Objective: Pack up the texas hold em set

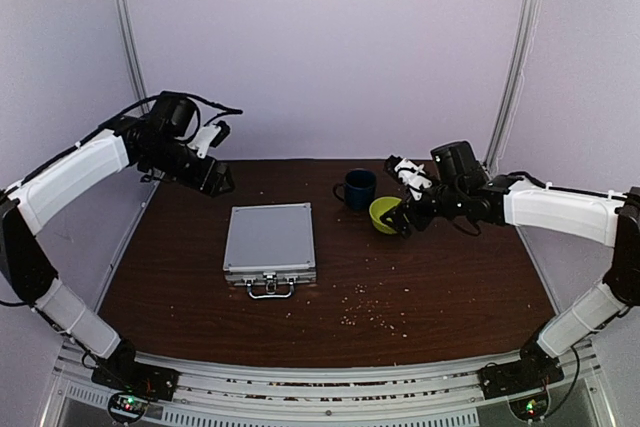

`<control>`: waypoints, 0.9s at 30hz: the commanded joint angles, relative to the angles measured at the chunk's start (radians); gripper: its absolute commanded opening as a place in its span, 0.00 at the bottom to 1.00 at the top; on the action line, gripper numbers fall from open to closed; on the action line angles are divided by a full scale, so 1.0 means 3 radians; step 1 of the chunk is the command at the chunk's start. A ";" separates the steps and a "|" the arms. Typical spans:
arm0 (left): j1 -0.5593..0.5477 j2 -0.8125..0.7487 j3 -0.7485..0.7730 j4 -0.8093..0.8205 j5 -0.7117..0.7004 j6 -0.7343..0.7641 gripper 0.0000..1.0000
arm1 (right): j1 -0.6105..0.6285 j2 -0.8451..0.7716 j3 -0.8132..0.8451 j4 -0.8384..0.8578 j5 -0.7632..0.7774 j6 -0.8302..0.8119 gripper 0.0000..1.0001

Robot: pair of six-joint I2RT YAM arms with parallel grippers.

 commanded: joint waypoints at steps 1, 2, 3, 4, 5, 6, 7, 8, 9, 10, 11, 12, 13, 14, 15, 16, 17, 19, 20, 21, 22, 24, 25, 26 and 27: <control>0.0180 -0.0207 -0.0518 0.0845 -0.0532 -0.0224 0.93 | -0.0021 0.0043 0.0109 -0.0062 0.0012 0.0027 1.00; 0.0262 -0.0224 -0.0611 0.0941 -0.0454 -0.0276 0.96 | -0.0024 0.0116 0.0162 -0.0144 -0.0119 0.0017 1.00; 0.0339 -0.0215 -0.0685 0.1014 -0.0362 -0.0344 0.97 | -0.0021 0.0211 0.0244 -0.0267 -0.0264 0.0009 0.97; 0.0409 -0.0196 -0.0750 0.1088 -0.0228 -0.0408 0.98 | -0.0021 0.0316 0.0345 -0.0398 -0.0406 -0.0004 0.93; 0.0454 -0.0166 -0.0805 0.1162 -0.0060 -0.0454 0.98 | -0.0021 0.0429 0.0453 -0.0523 -0.0533 -0.0012 0.89; 0.0487 -0.0128 -0.0865 0.1278 0.0104 -0.0497 0.98 | -0.0021 0.0528 0.0568 -0.0624 -0.0687 -0.0008 0.85; 0.0500 -0.0072 -0.0912 0.1360 0.0250 -0.0531 0.98 | -0.0021 0.0615 0.0659 -0.0687 -0.0787 0.0011 0.82; 0.0500 0.0004 -0.0951 0.1411 0.0348 -0.0570 0.98 | -0.0020 0.0695 0.0748 -0.0744 -0.0872 0.0030 0.80; 0.0499 0.0083 -0.0977 0.1450 0.0433 -0.0609 0.98 | -0.0017 0.0772 0.0841 -0.0780 -0.0957 0.0048 0.79; 0.0502 0.0166 -0.1005 0.1485 0.0513 -0.0641 0.98 | -0.0014 0.0861 0.0927 -0.0816 -0.1028 0.0062 0.78; 0.0504 0.0242 -0.1044 0.1538 0.0581 -0.0693 0.98 | -0.0009 0.0938 0.1022 -0.0869 -0.1098 0.0071 0.77; 0.0502 0.0308 -0.1087 0.1605 0.0661 -0.0729 0.98 | -0.0011 0.1028 0.1106 -0.0928 -0.1166 0.0067 0.76; 0.0504 0.0357 -0.1141 0.1683 0.0734 -0.0768 0.98 | -0.0011 0.1120 0.1195 -0.0986 -0.1225 0.0058 0.75; 0.0501 0.0390 -0.1215 0.1770 0.0794 -0.0801 0.98 | -0.0011 0.1199 0.1261 -0.1039 -0.1279 0.0043 0.74; 0.0500 0.0423 -0.1254 0.1831 0.0844 -0.0824 0.98 | -0.0012 0.1276 0.1319 -0.1081 -0.1328 0.0034 0.72; 0.0496 0.0450 -0.1277 0.1876 0.0867 -0.0837 0.98 | -0.0009 0.1346 0.1364 -0.1111 -0.1377 0.0021 0.71; 0.0497 0.0475 -0.1304 0.1929 0.0912 -0.0855 0.98 | -0.0008 0.1410 0.1401 -0.1122 -0.1414 0.0032 0.69; 0.0491 0.0534 -0.1330 0.2027 0.1054 -0.0891 0.98 | 0.0001 0.1521 0.1458 -0.1119 -0.1473 0.0073 0.68; 0.0483 0.0575 -0.1320 0.2044 0.1111 -0.0902 0.97 | 0.0004 0.1587 0.1484 -0.1123 -0.1494 0.0092 0.67; 0.0469 0.0616 -0.1300 0.2052 0.1148 -0.0904 0.97 | 0.0015 0.1629 0.1511 -0.1126 -0.1516 0.0103 0.67; 0.0447 0.0663 -0.1280 0.2054 0.1173 -0.0907 0.96 | 0.0022 0.1664 0.1534 -0.1137 -0.1533 0.0102 0.67; 0.0375 0.0752 -0.1222 0.2054 0.1222 -0.0892 0.95 | 0.0038 0.1715 0.1562 -0.1156 -0.1557 0.0095 0.66; 0.0332 0.0817 -0.1190 0.2043 0.1227 -0.0881 0.95 | 0.0048 0.1726 0.1561 -0.1159 -0.1564 0.0089 0.66; 0.0289 0.0866 -0.1153 0.2028 0.1230 -0.0866 0.94 | 0.0057 0.1734 0.1547 -0.1159 -0.1574 0.0082 0.66; 0.0241 0.0914 -0.1108 0.2004 0.1227 -0.0837 0.93 | 0.0064 0.1740 0.1533 -0.1150 -0.1582 0.0080 0.65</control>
